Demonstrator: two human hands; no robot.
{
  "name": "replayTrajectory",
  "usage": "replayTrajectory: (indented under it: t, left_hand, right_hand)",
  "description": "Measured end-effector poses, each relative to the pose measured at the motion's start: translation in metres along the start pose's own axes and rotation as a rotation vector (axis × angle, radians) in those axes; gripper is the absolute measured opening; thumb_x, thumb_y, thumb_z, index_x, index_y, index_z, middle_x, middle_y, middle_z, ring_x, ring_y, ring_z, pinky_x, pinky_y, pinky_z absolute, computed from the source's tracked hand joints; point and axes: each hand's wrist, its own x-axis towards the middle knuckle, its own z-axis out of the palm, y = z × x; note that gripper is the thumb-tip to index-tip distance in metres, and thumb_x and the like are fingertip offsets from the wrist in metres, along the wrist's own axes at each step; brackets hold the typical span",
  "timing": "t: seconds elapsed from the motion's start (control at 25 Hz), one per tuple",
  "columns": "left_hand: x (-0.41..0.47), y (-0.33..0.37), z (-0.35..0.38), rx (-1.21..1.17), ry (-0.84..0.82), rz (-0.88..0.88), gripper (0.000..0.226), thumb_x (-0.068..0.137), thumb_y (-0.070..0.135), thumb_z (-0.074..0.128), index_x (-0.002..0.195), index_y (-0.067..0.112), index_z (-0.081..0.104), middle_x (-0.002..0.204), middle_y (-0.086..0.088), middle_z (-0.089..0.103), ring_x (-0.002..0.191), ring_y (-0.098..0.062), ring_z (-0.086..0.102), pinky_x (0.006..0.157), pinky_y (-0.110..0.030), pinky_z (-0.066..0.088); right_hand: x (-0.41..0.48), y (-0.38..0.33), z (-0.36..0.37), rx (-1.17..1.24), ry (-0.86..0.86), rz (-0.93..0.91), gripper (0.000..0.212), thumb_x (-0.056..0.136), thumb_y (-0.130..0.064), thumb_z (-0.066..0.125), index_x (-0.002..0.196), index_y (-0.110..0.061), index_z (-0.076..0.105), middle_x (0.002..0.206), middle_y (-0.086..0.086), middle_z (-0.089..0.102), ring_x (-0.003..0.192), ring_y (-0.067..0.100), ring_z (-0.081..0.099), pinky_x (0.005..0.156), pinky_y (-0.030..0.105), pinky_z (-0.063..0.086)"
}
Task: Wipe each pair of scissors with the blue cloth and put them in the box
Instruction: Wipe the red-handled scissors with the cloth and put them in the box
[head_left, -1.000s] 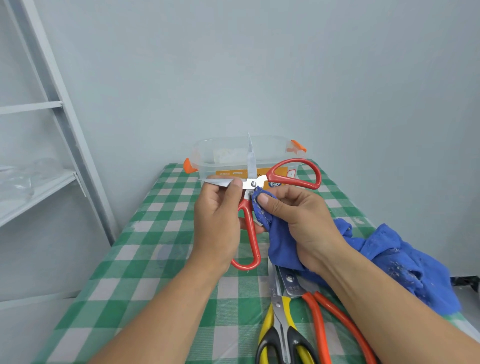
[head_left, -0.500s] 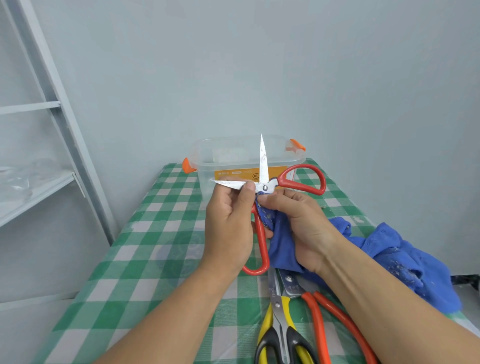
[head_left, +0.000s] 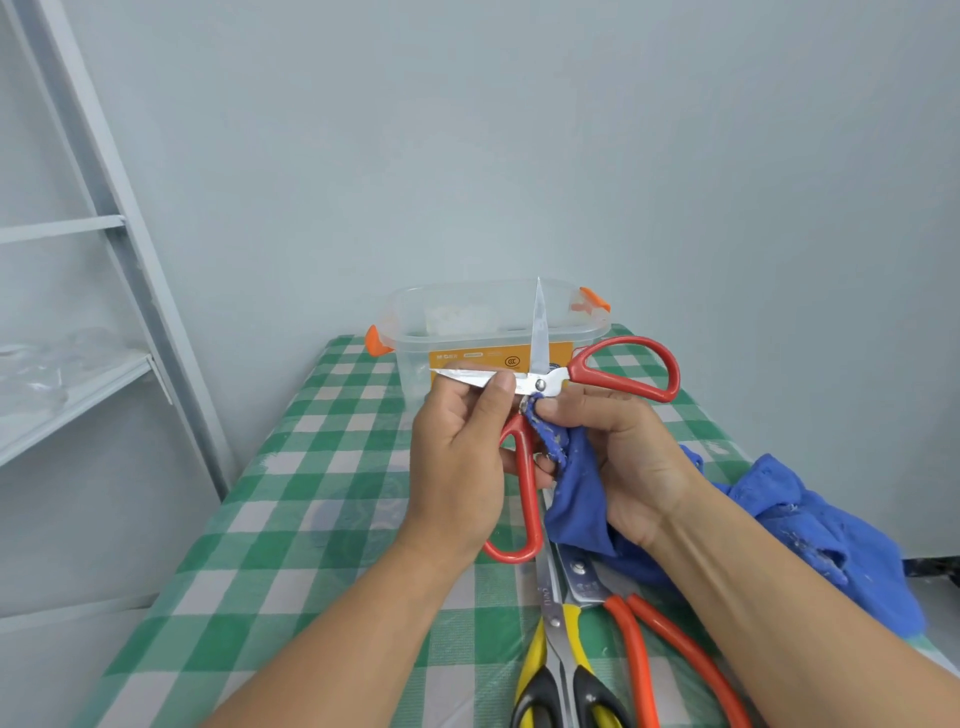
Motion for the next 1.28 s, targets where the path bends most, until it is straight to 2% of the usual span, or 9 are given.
replayTrajectory:
  t: [0.12, 0.24, 0.48, 0.6, 0.88, 1.0, 1.16, 1.2, 1.28]
  left_hand:
    - [0.002, 0.0, 0.0, -0.006, 0.006, -0.018, 0.013, 0.103, 0.015, 0.051, 0.104, 0.004, 0.059, 0.073, -0.004, 0.068, 0.046, -0.024, 0.06, 0.043, -0.035, 0.055]
    - [0.002, -0.002, 0.0, 0.011, 0.007, -0.017, 0.013, 0.103, 0.014, 0.052, 0.106, 0.005, 0.061, 0.08, -0.008, 0.069, 0.049, -0.025, 0.062, 0.045, -0.039, 0.057]
    - [0.003, -0.002, -0.001, 0.015, -0.023, -0.036, 0.017, 0.103, 0.014, 0.052, 0.112, 0.004, 0.062, 0.096, -0.013, 0.073, 0.063, -0.027, 0.068, 0.048, -0.044, 0.059]
    - [0.003, -0.003, 0.001, 0.012, -0.023, -0.046, 0.017, 0.103, 0.014, 0.052, 0.112, 0.004, 0.062, 0.099, -0.017, 0.072, 0.068, -0.026, 0.07, 0.046, -0.038, 0.057]
    - [0.005, -0.003, 0.007, -0.023, -0.005, -0.054, 0.012, 0.102, 0.011, 0.052, 0.1, 0.004, 0.061, 0.084, -0.009, 0.07, 0.063, -0.022, 0.068, 0.042, -0.035, 0.055]
    - [0.006, 0.0, 0.008, -0.034, -0.008, -0.052, 0.014, 0.103, 0.011, 0.052, 0.102, 0.0, 0.06, 0.083, -0.012, 0.07, 0.059, -0.023, 0.067, 0.042, -0.037, 0.056]
    - [0.008, -0.004, 0.007, -0.035, 0.017, -0.055, 0.019, 0.103, 0.013, 0.052, 0.108, -0.005, 0.058, 0.096, -0.032, 0.064, 0.06, -0.026, 0.064, 0.044, -0.037, 0.056]
    - [0.008, -0.005, 0.006, -0.039, 0.018, -0.054, 0.021, 0.103, 0.013, 0.052, 0.109, -0.006, 0.057, 0.097, -0.035, 0.061, 0.059, -0.026, 0.064, 0.045, -0.037, 0.056]
    - [0.007, -0.006, 0.006, -0.043, 0.023, -0.064, 0.024, 0.103, 0.013, 0.052, 0.11, -0.009, 0.055, 0.094, -0.036, 0.059, 0.056, -0.025, 0.063, 0.044, -0.037, 0.056]
  right_hand:
    - [0.003, 0.002, 0.0, -0.002, 0.037, 0.006, 0.04, 0.06, -0.008, 0.08, 0.095, 0.005, 0.067, 0.094, 0.028, 0.059, 0.086, 0.043, 0.055, 0.104, 0.076, 0.029]
    - [0.003, 0.003, 0.004, -0.035, 0.055, -0.03, 0.038, 0.067, -0.008, 0.075, 0.101, 0.005, 0.065, 0.085, 0.026, 0.059, 0.068, 0.035, 0.058, 0.099, 0.072, 0.038]
    - [0.002, 0.001, 0.008, -0.015, 0.024, -0.019, 0.051, 0.063, -0.001, 0.079, 0.111, 0.011, 0.063, 0.088, 0.028, 0.065, 0.069, 0.035, 0.065, 0.071, 0.043, 0.057]
    - [0.001, 0.002, 0.007, 0.007, 0.007, -0.01, 0.058, 0.065, -0.004, 0.079, 0.115, 0.018, 0.059, 0.092, 0.029, 0.068, 0.073, 0.037, 0.069, 0.069, 0.044, 0.06]
    - [0.002, 0.001, 0.005, 0.061, 0.003, -0.005, 0.041, 0.063, -0.004, 0.076, 0.101, 0.005, 0.064, 0.084, 0.023, 0.066, 0.067, 0.036, 0.067, 0.067, 0.044, 0.058]
    - [0.003, 0.0, 0.004, 0.035, 0.028, -0.018, 0.041, 0.062, -0.005, 0.076, 0.1, 0.005, 0.064, 0.091, 0.026, 0.064, 0.073, 0.036, 0.064, 0.085, 0.057, 0.056]
    - [0.002, -0.001, 0.005, 0.032, 0.067, -0.004, 0.05, 0.063, -0.011, 0.076, 0.105, 0.011, 0.064, 0.096, 0.028, 0.064, 0.082, 0.039, 0.061, 0.095, 0.065, 0.05]
    - [0.002, -0.001, 0.004, 0.032, 0.06, -0.013, 0.038, 0.069, -0.01, 0.073, 0.1, 0.01, 0.064, 0.091, 0.027, 0.065, 0.078, 0.038, 0.062, 0.093, 0.066, 0.051]
    - [0.0, -0.002, 0.004, 0.017, 0.062, -0.016, 0.009, 0.083, -0.004, 0.061, 0.085, 0.005, 0.062, 0.075, 0.02, 0.067, 0.057, 0.03, 0.064, 0.071, 0.049, 0.062]
